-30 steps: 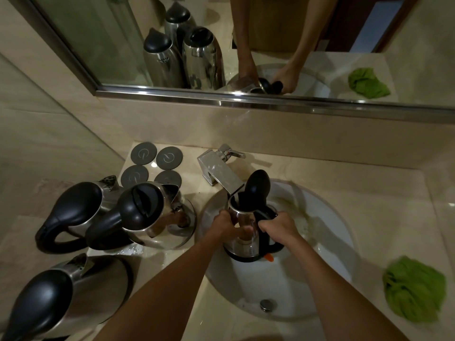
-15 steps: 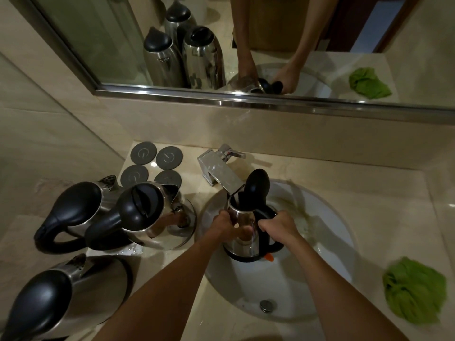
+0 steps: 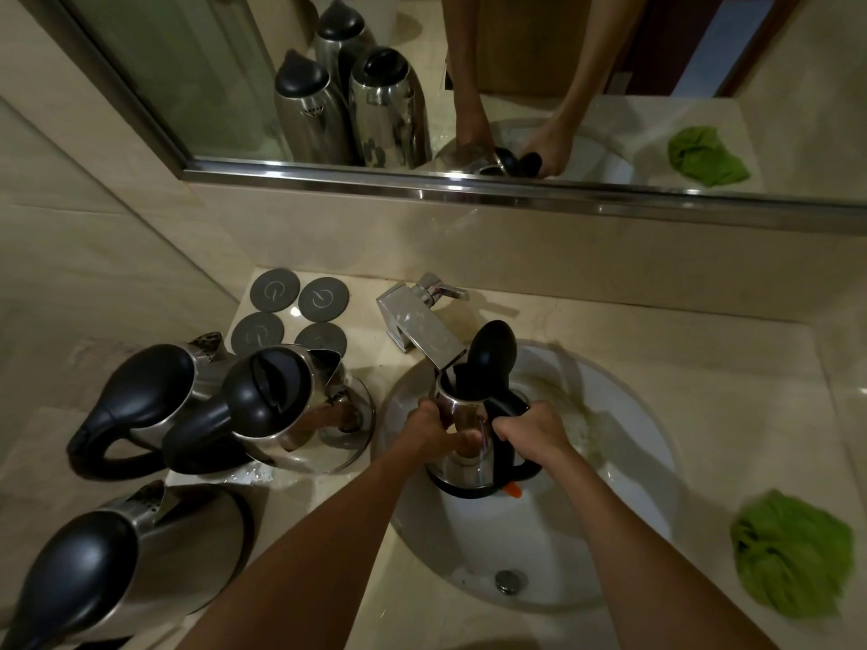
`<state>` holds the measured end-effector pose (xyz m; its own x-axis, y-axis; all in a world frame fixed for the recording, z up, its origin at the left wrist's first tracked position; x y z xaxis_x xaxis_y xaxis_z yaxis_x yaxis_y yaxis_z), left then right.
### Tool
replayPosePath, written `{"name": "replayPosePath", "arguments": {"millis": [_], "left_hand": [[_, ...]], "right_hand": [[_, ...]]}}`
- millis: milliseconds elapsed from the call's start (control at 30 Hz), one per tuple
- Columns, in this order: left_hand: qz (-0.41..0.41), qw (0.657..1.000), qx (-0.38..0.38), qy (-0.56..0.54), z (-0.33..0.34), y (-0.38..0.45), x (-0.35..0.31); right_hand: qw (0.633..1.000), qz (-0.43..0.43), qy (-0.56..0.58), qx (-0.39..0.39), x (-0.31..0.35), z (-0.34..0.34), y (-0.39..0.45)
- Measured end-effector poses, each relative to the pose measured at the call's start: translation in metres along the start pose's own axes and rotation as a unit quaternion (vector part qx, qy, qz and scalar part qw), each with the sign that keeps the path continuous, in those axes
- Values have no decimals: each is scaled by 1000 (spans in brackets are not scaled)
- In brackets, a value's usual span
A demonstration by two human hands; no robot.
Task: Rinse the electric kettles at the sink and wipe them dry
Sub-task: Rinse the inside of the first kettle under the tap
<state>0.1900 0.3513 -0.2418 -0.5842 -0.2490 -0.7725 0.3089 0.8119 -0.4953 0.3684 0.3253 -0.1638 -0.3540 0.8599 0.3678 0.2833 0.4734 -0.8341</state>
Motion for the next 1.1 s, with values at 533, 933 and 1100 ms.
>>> {"name": "replayPosePath", "arguments": {"millis": [533, 933, 1100], "left_hand": [[5, 1000, -5, 31, -5, -4, -8], [-13, 999, -13, 37, -5, -3, -11], [-19, 999, -25, 14, -4, -6, -13]], "right_hand": [[1000, 6, 0, 17, -2, 3, 4], [1000, 11, -6, 14, -3, -2, 11], [1000, 7, -8, 16, -2, -4, 12]]}}
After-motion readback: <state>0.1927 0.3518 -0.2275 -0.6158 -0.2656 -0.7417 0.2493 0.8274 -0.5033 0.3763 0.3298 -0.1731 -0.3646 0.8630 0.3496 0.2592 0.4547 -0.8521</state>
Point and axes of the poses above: each hand's wrist, its own y-axis towards the middle knuckle, its own z-axis out of the palm, x = y × z, the point moved 10 cm from there along y, towards the middle knuckle, and after that the axes turned 14 degrees about z, right-handed, at the moved point
